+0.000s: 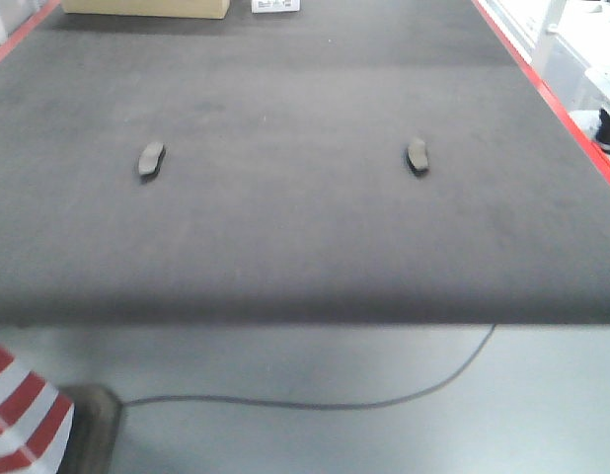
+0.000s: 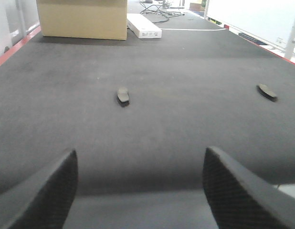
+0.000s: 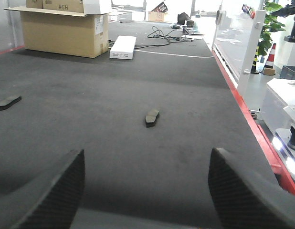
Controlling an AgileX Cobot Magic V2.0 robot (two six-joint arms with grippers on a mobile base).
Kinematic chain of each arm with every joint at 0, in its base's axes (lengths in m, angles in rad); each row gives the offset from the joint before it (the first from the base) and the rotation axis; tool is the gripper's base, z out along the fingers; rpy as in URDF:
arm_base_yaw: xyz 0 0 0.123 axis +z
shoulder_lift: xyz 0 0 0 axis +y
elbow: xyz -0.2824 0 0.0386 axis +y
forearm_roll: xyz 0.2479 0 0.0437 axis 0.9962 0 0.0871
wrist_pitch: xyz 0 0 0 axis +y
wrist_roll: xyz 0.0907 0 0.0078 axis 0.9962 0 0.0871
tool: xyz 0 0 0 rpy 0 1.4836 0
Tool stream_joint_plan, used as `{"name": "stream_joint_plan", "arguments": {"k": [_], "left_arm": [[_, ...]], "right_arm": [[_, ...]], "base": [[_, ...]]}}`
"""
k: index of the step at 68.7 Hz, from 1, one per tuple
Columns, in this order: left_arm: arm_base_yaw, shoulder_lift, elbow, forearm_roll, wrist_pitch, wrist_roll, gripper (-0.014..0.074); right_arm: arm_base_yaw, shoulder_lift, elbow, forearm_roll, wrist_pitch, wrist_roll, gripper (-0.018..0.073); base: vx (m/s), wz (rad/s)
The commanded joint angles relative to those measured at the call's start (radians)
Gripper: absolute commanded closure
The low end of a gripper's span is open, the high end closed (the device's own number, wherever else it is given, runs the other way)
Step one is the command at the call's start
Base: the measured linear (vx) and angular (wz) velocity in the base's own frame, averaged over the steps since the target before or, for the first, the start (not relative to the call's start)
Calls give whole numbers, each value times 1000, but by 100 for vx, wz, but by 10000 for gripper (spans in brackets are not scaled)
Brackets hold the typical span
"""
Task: Move and align brake pads A on conveyor
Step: 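Back the base away from the conveyor and turn toward the aisle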
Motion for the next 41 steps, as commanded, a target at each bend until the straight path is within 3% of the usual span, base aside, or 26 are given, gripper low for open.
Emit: {"name": "stream_joint_plan", "arguments": {"k": [1,41], "left_arm": [[-5,12,-25,1,-69,1,62],[-5,12,-25,1,-69,1,62]], "right_arm": [[0,13,-26,-6,-74,-10,34],[0,13,-26,-6,-74,-10,34]], "base": [[-42,0],[-36,-1]]}}
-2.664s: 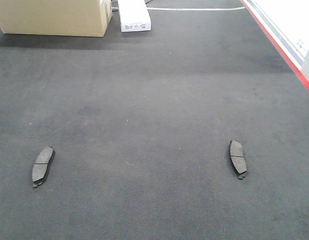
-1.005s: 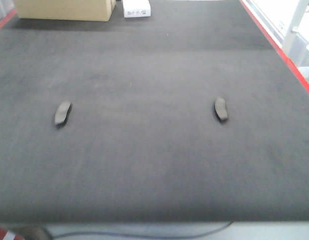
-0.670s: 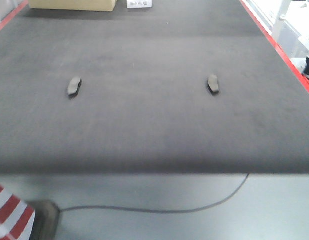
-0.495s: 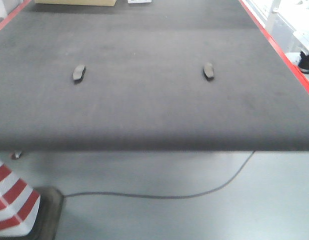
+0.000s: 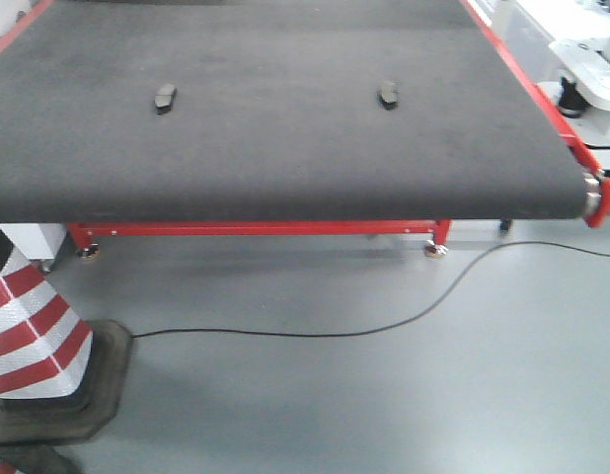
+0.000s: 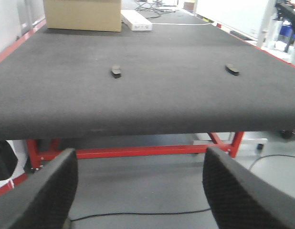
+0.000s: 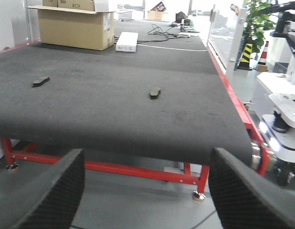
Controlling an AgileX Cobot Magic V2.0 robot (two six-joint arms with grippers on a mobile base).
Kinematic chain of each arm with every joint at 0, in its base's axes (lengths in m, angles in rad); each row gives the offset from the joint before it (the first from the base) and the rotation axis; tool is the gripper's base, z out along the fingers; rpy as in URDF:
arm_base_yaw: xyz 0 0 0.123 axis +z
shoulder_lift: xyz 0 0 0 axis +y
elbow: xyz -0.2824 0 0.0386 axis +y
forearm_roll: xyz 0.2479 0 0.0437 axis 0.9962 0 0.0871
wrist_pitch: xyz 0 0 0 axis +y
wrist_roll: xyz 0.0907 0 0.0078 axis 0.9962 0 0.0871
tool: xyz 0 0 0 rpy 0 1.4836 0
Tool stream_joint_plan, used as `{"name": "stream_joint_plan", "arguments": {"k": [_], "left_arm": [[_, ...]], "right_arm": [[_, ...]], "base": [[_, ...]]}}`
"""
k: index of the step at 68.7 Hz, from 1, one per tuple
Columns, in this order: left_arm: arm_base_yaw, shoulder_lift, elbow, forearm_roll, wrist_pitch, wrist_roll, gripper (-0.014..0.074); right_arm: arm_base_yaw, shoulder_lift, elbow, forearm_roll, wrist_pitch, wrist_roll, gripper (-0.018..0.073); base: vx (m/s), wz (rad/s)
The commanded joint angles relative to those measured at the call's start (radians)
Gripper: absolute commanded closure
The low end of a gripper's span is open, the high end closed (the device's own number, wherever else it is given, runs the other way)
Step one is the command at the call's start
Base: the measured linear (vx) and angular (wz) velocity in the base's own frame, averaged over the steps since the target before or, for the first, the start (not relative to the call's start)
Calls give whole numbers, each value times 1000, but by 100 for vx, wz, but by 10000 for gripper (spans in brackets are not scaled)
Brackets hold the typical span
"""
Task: Move and align brake pads A on conveyor
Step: 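Back the base away from the conveyor and turn toward the aisle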
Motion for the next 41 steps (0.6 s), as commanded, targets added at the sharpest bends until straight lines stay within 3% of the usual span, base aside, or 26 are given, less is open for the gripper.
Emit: {"name": "stream_joint_plan", "arguments": {"k": [1,17,41], "left_arm": [[-5,12,-25,1,-69,1,62],[-5,12,-25,1,-69,1,62],[-5,12,-25,1,-69,1,62]], "right_arm": [[0,13,-26,-6,-75,-10,34],[0,13,-26,-6,-76,-10,34],[0,13,-26,-6,-75,-10,34]], "base": [[-24,-17],[-19,-44],[-18,-92]]}}
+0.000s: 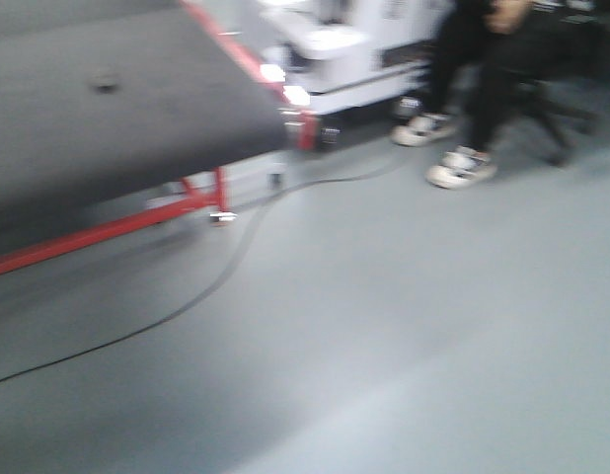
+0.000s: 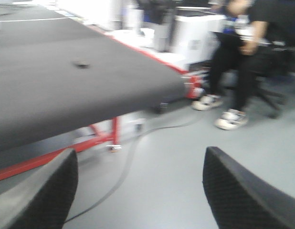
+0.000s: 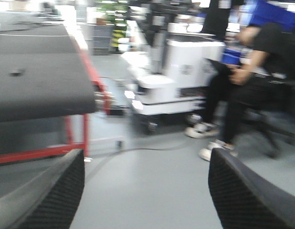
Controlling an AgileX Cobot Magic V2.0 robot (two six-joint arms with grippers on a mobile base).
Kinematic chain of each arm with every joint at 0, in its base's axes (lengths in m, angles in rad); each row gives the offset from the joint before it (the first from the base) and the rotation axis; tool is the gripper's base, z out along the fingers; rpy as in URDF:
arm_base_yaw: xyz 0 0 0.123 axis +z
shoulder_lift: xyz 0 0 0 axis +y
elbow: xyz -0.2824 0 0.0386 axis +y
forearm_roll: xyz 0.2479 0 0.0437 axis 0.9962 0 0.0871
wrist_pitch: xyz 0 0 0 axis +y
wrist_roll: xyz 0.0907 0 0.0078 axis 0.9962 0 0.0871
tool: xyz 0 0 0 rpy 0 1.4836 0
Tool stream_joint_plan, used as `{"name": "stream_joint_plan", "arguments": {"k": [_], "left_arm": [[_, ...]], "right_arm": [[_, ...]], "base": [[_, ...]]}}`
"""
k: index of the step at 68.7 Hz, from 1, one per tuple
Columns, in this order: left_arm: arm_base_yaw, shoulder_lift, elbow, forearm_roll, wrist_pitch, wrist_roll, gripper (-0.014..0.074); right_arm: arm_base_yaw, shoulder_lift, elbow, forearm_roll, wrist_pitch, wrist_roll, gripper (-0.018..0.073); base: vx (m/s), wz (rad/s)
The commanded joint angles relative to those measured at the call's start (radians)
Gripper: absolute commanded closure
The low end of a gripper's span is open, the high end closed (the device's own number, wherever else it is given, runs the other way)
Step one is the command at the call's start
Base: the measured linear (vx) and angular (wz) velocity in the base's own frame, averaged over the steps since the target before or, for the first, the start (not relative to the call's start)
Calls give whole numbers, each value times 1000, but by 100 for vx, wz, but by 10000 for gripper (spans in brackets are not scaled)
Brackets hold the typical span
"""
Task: Move and align brake pads A on conveyor
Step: 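Back the base away from the conveyor and turn toward the aisle, then drive along the yellow floor line with both grippers empty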
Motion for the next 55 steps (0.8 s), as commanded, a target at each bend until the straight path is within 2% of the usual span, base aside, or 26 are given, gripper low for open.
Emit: {"name": "stream_joint_plan", "arguments": {"k": [1,24,55], "left_arm": [[-5,13,-25,1,-69,1,62],[-5,13,-25,1,-68,1,62],[-5,13,-25,1,-68,1,62]], "right_arm": [[0,13,-26,-6,-75,-10,34],[0,13,-26,-6,-75,-10,34],[0,13,-26,-6,-75,-10,34]], "base": [[-21,-97],[-21,-86],[-18,-72]]}}
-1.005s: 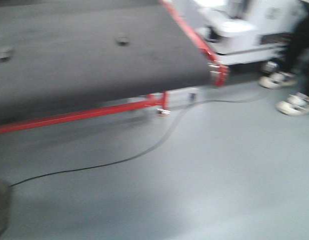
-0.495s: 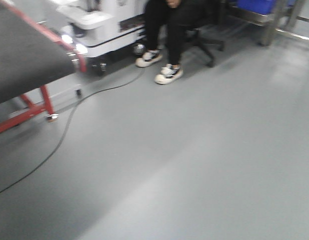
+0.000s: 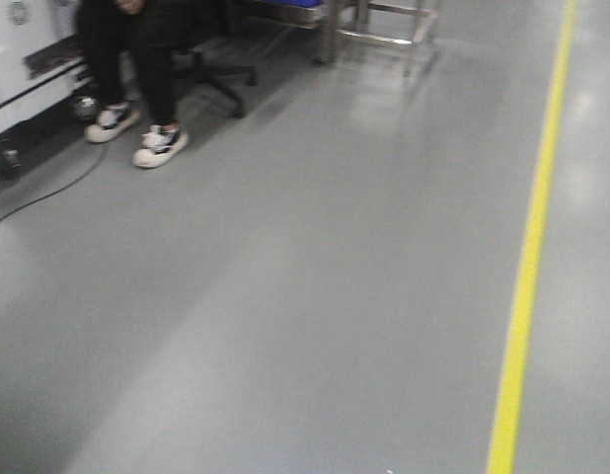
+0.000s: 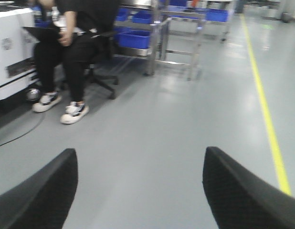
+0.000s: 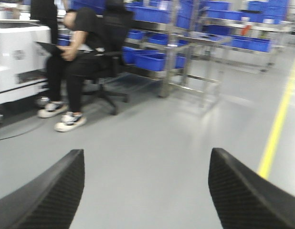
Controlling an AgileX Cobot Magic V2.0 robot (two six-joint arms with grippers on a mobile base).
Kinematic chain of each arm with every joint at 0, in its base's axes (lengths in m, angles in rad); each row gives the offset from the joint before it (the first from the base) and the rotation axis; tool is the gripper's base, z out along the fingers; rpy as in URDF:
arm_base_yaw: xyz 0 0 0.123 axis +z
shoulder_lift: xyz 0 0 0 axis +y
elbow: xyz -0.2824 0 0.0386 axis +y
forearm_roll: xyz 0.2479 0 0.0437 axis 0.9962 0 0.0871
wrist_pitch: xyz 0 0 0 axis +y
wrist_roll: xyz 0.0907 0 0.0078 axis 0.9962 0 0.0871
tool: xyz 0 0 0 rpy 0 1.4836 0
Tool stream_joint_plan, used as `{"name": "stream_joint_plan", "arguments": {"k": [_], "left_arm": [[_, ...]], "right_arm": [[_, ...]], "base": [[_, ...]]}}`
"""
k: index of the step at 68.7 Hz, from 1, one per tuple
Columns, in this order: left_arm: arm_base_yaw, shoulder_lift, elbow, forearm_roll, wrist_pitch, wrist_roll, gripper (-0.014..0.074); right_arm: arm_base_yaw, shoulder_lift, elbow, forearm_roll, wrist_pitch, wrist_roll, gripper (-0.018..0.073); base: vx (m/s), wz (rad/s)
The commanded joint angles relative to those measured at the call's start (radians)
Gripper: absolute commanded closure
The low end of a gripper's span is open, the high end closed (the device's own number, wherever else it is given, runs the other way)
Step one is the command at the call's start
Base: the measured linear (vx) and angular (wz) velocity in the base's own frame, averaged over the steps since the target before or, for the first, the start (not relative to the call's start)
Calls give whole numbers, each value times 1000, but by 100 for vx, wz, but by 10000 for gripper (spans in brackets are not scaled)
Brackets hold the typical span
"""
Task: Move and align brake pads A on conveyor
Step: 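Drive along the yellow floor line with both grippers empty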
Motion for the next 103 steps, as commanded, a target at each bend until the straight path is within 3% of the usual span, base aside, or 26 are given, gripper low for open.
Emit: {"name": "stream_joint_plan", "arguments": {"k": [1,50,103], "left_arm": [[-5,13,-25,1,-68,1,62],[-5,13,-25,2,-68,1,62],[-5,13,-25,2,-68,1,62]], "right_arm": [[0,13,-26,-6,-75,-10,34],[0,13,-26,-6,-75,-10,34],[0,13,-26,-6,-75,-10,34]], "base": [[-13,-68],[1,-64],[32,-11]]}}
